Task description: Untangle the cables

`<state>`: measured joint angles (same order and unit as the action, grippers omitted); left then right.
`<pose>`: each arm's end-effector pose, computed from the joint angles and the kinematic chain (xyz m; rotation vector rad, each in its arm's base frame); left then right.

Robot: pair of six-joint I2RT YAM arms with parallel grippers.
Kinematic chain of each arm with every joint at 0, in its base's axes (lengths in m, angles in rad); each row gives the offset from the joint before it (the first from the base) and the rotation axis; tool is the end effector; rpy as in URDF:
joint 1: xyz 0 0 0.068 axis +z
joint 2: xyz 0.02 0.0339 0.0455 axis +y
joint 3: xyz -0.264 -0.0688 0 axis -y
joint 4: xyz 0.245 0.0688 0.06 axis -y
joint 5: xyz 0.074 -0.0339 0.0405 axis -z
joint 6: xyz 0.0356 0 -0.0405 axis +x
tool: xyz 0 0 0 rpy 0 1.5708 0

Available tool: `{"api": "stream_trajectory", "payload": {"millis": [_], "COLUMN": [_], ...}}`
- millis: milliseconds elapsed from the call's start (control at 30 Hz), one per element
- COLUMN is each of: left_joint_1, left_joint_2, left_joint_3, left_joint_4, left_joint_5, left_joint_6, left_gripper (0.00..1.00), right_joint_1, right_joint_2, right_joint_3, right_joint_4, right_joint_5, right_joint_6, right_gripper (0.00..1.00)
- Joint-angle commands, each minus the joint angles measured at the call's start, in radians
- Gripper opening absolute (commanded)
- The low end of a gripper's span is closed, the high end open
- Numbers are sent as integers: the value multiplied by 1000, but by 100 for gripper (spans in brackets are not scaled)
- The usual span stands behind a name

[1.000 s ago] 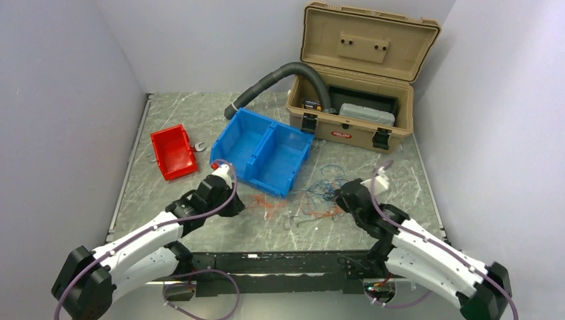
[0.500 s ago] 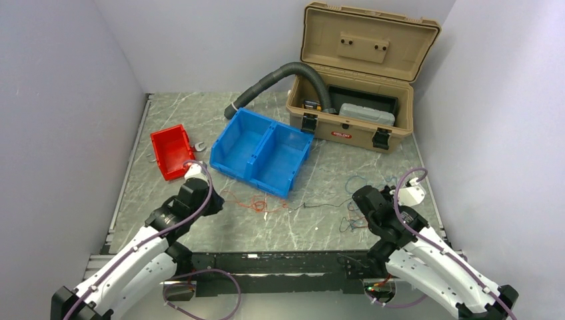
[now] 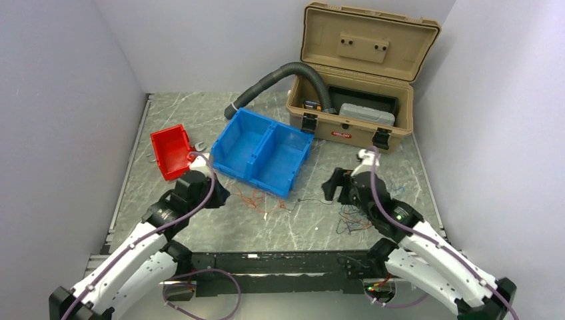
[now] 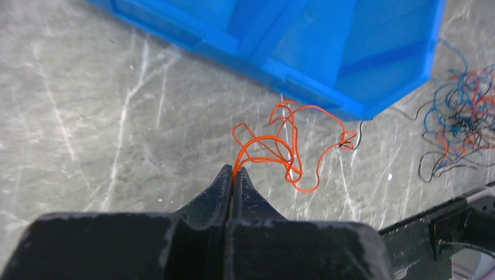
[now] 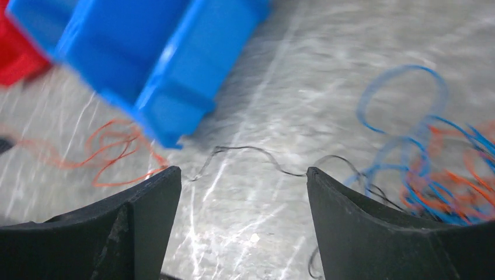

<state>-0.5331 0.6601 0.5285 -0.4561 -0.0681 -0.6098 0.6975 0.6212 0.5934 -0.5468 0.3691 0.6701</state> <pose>0.1333 -0.0758 0.2420 -0.1253 2.2124 -0.5781 0.1170 0.0813 0.2621 0.1862 2.1228 0.4216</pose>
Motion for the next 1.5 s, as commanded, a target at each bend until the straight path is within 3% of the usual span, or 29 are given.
{"api": "stream_trajectory", "payload": {"millis": [0,100,200,267,367,400,467,533,700,1100,1467], "left_joint_1": [1,1,1,0,-2,-6,-25,-56,-148,-220,-323], "left_joint_2": [57,75,93,108,145,156,179,214,370,621,731], "left_joint_3": [-30,-26,-11,-9,-33,-48,-81,-93,-37,45,158], "left_joint_4": [92,99,91,106,165,197,262,295,315,309,103], "left_joint_5": [120,120,111,144,252,283,311,298,286,254,-14], "left_joint_6": [23,31,42,58,58,49,26,15,27,4,-1], "left_gripper": [0,0,1,15,58,67,81,87,91,90,82], "right_joint_1": [37,110,167,171,171,172,172,171,172,172,209], "right_joint_2": [153,278,396,465,487,477,433,374,308,492,644], "right_joint_3": [1,15,50,79,66,42,-29,-134,-283,-204,-109], "right_joint_4": [276,356,386,388,416,435,500,597,687,660,616], "right_joint_5": [-398,-457,-419,-385,-314,-279,-234,-209,-104,-37,10], "right_joint_6": [-320,-387,-407,-352,-196,-124,37,179,403,454,443], "right_gripper": [81,81,82,82,82,82,82,79,69,57,53]}}
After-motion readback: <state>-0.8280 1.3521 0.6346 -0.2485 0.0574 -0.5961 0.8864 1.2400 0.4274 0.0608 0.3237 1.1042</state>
